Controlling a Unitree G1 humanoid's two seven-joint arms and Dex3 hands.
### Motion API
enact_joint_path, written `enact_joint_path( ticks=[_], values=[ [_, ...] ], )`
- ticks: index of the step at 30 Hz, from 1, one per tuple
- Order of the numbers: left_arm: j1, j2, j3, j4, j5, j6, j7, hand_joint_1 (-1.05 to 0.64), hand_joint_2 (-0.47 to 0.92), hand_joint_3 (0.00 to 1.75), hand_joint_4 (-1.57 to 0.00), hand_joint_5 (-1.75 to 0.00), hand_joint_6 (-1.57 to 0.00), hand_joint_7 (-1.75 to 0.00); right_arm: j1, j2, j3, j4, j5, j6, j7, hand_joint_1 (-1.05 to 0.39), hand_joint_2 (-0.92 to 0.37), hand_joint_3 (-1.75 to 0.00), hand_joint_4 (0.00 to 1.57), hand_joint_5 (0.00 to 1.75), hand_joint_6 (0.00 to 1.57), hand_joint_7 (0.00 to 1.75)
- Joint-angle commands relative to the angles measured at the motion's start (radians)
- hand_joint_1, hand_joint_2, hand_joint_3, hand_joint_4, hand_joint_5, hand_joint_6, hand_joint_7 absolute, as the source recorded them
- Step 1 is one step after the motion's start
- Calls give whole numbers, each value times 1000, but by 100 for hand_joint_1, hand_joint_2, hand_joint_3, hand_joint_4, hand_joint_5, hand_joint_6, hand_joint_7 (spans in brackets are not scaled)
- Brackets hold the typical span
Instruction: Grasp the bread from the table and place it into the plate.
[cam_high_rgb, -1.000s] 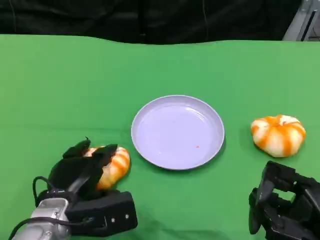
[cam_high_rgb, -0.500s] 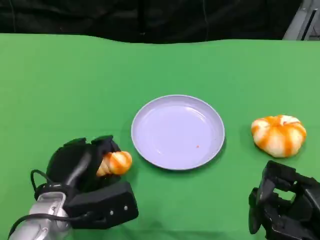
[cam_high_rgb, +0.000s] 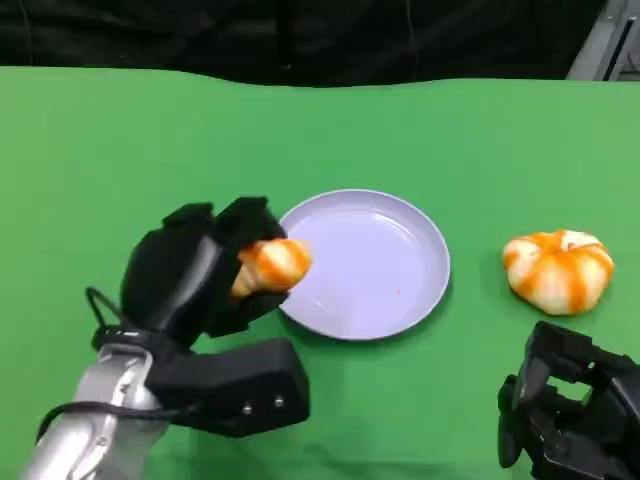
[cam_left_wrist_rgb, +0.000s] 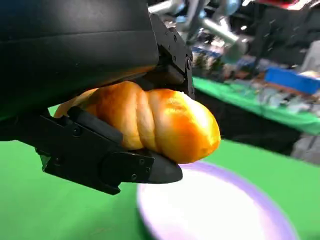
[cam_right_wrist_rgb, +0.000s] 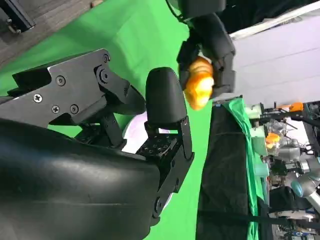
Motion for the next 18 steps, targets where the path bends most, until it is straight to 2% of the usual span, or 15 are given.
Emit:
enact_joint_path(
  ticks=[1,3,10,12,16,18],
  values=[
    [-77,-42,-20,-2,18,29,-30,-8,80,48,-71,-175,-58,-169,0,-12,-12,4,0,-7,1,-6,-69,-96,86,175,76,159],
    [-98,-55,-27,12,23,33,-32,-7,79,47,-70,-175,-59,-169,0,-13,-13,6,1,-8,3,-6,-69,-96,86,175,76,158],
    [-348,-202,-85,455,2,-55,67,-12,82,50,-73,-175,-64,-160,0,-25,-31,13,25,1,19,-7,-69,-97,85,175,77,156],
    [-413,-248,-94,591,-1,-71,113,-12,82,50,-75,-175,-62,-166,-1,-25,-35,11,27,14,13,-8,-67,-97,86,175,79,152],
    [-506,-326,-98,826,-17,-127,227,-13,88,38,-66,-175,-64,-156,0,-27,-35,11,15,8,16,-7,-67,-97,85,175,79,150],
    [-531,-347,-98,899,-25,-146,259,-12,91,31,-59,-171,-65,-145,-1,-28,-35,10,13,12,14,-8,-67,-97,85,175,78,152]
  ],
)
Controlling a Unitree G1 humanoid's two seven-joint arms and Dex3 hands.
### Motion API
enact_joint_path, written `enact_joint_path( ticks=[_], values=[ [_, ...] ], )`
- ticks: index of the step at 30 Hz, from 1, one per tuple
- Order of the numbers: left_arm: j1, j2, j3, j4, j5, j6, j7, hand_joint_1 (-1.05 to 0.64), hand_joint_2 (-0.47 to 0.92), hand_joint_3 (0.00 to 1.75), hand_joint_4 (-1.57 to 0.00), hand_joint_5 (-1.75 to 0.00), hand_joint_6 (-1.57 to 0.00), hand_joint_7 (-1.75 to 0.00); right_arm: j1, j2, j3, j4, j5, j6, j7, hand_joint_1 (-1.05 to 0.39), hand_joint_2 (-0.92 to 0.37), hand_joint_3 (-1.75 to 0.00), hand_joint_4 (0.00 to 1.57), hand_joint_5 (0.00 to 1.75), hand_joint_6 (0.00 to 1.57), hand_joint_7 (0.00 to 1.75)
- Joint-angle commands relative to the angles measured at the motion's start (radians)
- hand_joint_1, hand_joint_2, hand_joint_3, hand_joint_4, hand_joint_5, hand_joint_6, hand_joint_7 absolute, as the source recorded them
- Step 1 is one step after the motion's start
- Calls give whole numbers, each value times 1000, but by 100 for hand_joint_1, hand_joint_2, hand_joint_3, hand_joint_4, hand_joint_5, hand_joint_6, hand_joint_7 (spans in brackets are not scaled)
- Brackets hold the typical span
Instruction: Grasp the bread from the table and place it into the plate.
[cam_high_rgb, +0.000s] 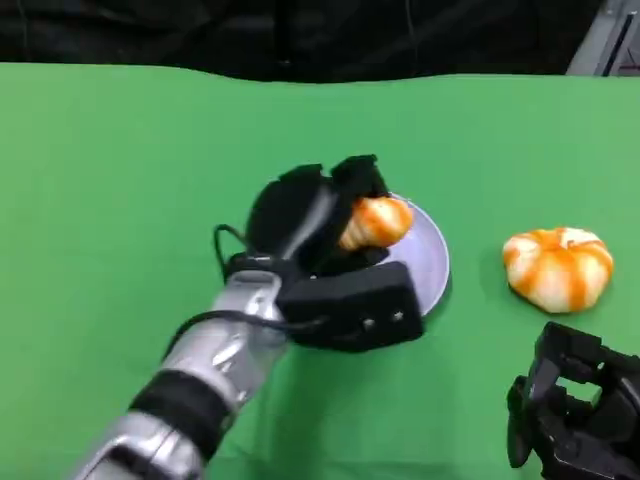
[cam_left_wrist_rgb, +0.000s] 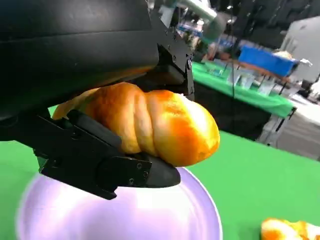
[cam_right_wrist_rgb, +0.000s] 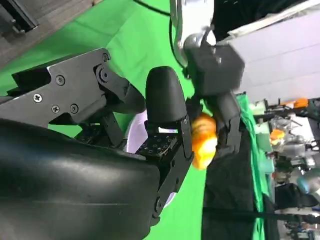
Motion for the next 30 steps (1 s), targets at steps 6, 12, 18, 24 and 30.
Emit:
enact_joint_path(
  ticks=[6,12,18,24,30],
  values=[
    [-70,-39,5,228,-50,-84,80,-19,92,14,-63,-97,-84,-78,-1,-7,-12,4,11,0,4,-8,-66,-97,85,175,78,153],
    [-61,-1,-54,206,-27,-27,-95,-79,92,39,-10,-4,-38,-2,-3,-3,-12,10,5,-11,5,-8,-64,-99,84,175,80,152],
    [-36,32,-96,114,-17,28,-213,-104,92,70,0,0,-1,0,0,0,-12,10,12,-7,7,-8,-63,-101,84,175,81,150],
    [43,103,-6,-56,-163,-71,-361,-105,92,95,0,0,0,0,3,-2,-4,0,2,-2,0,-8,-64,-100,85,175,81,151],
    [180,219,92,-411,-347,-30,-645,-103,92,91,0,0,-1,0,-4,7,1,7,-1,-6,-6,-9,-63,-101,86,175,81,151]
  ],
)
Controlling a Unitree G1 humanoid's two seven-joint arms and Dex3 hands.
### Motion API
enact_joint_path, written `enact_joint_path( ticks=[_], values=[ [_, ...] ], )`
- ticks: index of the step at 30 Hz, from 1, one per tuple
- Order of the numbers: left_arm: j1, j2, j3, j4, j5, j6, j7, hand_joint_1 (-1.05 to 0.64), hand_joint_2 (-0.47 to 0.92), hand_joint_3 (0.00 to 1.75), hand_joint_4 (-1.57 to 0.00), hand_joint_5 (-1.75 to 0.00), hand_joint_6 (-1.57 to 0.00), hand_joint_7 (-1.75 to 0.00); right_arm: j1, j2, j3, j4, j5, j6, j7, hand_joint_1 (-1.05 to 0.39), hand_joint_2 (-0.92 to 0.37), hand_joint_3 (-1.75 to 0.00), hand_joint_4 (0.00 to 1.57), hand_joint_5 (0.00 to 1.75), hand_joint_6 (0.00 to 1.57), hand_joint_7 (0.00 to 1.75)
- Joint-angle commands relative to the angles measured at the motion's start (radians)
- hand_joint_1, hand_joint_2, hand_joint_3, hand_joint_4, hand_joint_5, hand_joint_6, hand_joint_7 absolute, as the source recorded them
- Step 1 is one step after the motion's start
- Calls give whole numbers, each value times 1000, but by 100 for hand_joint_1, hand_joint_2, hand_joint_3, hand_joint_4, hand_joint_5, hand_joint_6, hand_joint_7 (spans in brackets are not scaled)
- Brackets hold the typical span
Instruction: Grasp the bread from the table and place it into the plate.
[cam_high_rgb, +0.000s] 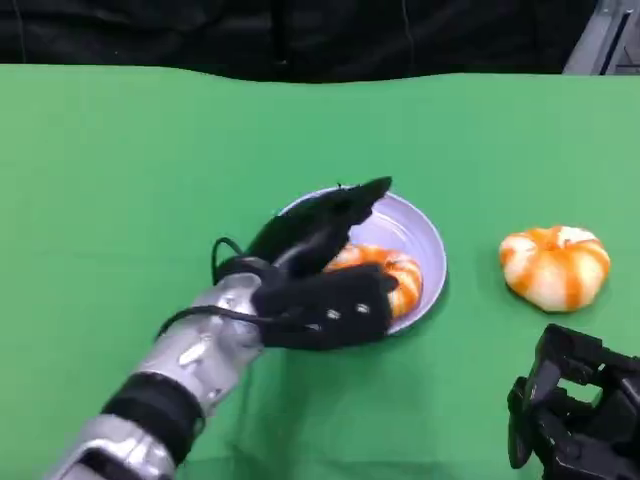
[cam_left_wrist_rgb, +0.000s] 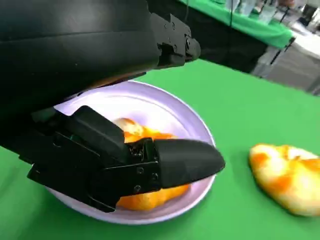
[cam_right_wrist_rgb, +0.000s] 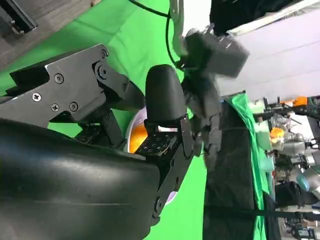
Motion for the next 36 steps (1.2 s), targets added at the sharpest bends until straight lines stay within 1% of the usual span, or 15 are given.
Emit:
enact_joint_path(
  ticks=[1,2,3,5,6,7,9,11,12,14,15,18,24,28,36],
  values=[
    [106,88,79,-266,-142,73,-203,-101,92,82,0,0,-3,-1,-4,-1,2,1,-8,-6,-10,-9,-63,-101,86,175,81,151],
    [172,113,125,-395,-224,117,-261,-100,92,77,0,0,-5,-2,-8,-1,2,7,-7,-9,-9,-9,-63,-101,86,175,81,151],
    [224,130,161,-494,-290,152,-304,-78,92,78,-24,-6,-31,-6,-13,0,2,12,-8,-11,-9,-9,-63,-101,86,175,81,151],
    [309,153,218,-643,-396,207,-357,-66,92,79,-40,-8,-47,-7,-20,0,2,24,-9,-19,-6,-9,-63,-102,86,175,81,152],
    [358,160,251,-730,-460,261,-378,-44,92,64,-61,-12,-62,-9,-25,-3,0,28,-9,-18,-5,-9,-63,-102,86,175,81,152],
    [418,168,288,-820,-546,314,-404,-33,92,55,-72,-14,-70,-10,-29,-5,-2,33,-8,-17,-3,-10,-63,-102,86,175,81,152],
    [515,171,349,-931,-695,393,-444,-8,91,52,-96,-26,-92,-17,-35,-7,-7,39,-7,-15,-5,-10,-62,-101,86,175,80,151],
    [612,174,406,-990,-831,448,-484,-1,80,75,-94,-71,-108,-21,-42,-9,-11,45,-6,-13,-7,-10,-62,-100,86,174,80,151],
    [665,179,429,-1022,-882,471,-498,1,70,94,-92,-111,-115,-43,-47,-10,-13,51,-5,-14,-4,-10,-63,-100,86,174,80,150],
    [757,191,456,-1084,-946,512,-509,3,61,112,-89,-138,-101,-89,-56,-12,-15,65,-11,-24,0,-9,-63,-100,86,174,80,149],
    [799,195,465,-1112,-969,530,-509,6,58,124,-86,-159,-90,-123,-60,-12,-15,74,-17,-30,0,-9,-63,-102,87,174,80,150],
    [938,203,490,-1168,-1026,557,-526,9,62,126,-88,-173,-77,-164,-75,-13,-22,98,-20,-41,3,-9,-62,-104,86,175,78,153],
    [1081,199,523,-1119,-1019,493,-568,5,63,131,-94,-175,-77,-175,-90,-21,-34,129,-9,-48,26,-9,-63,-102,86,174,77,152],
    [1107,207,546,-1078,-1003,445,-594,9,59,141,-95,-175,-76,-175,-88,-23,-43,136,-8,-50,33,-9,-63,-99,86,174,78,152],
    [1085,203,568,-1084,-1044,474,-585,11,61,143,-95,-175,-76,-175,-85,-21,-42,131,-20,-57,33,-9,-60,-101,87,173,80,149]
  ],
)
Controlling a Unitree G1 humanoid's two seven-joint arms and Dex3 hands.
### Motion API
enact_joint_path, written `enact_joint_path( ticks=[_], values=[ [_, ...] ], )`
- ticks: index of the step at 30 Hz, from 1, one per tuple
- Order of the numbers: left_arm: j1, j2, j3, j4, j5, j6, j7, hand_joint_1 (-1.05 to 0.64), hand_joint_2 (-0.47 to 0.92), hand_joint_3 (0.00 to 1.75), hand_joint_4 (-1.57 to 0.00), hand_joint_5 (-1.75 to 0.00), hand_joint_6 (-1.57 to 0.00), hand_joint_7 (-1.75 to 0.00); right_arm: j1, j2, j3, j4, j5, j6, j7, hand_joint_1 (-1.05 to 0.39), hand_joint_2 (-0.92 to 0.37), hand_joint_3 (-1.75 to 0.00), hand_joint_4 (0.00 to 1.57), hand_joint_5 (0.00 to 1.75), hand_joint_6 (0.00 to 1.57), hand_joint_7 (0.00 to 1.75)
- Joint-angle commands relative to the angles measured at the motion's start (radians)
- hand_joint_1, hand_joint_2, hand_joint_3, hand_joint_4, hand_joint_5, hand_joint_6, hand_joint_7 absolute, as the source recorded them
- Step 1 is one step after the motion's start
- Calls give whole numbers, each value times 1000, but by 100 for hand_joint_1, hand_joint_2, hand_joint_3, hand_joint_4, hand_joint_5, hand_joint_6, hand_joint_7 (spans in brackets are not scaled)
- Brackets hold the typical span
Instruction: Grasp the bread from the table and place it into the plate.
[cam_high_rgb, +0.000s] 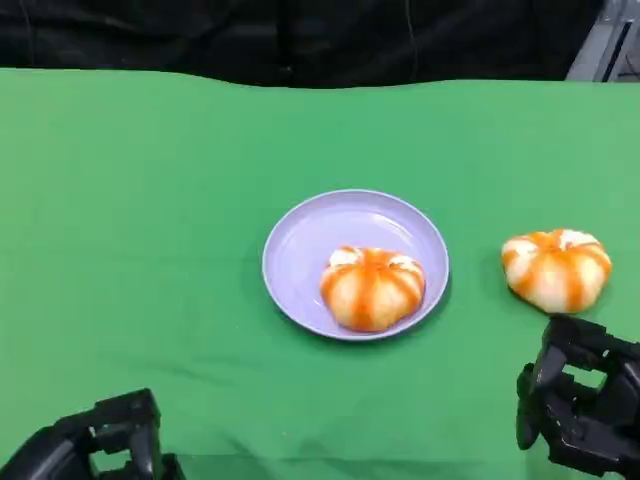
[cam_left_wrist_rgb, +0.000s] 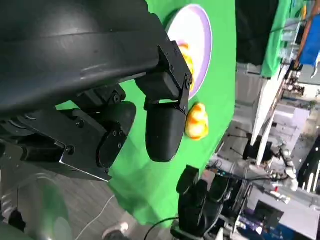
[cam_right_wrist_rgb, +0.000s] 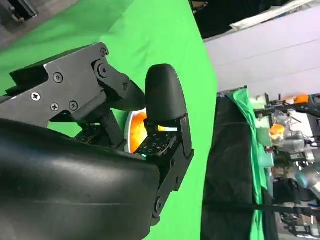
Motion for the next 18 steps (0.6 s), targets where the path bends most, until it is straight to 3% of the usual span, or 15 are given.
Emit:
enact_joint_path(
  ticks=[1,18],
  values=[
    [-13,13,8,-12,-6,10,-1,12,62,143,-95,-175,-76,-175,1,-15,-8,-13,-1,-3,1,-9,-60,-101,87,173,80,149],
    [-32,-7,8,-65,-14,87,75,16,69,139,-99,-175,-78,-175,9,-8,-4,-30,3,6,-7,-13,-63,-97,90,172,83,150]
  ],
)
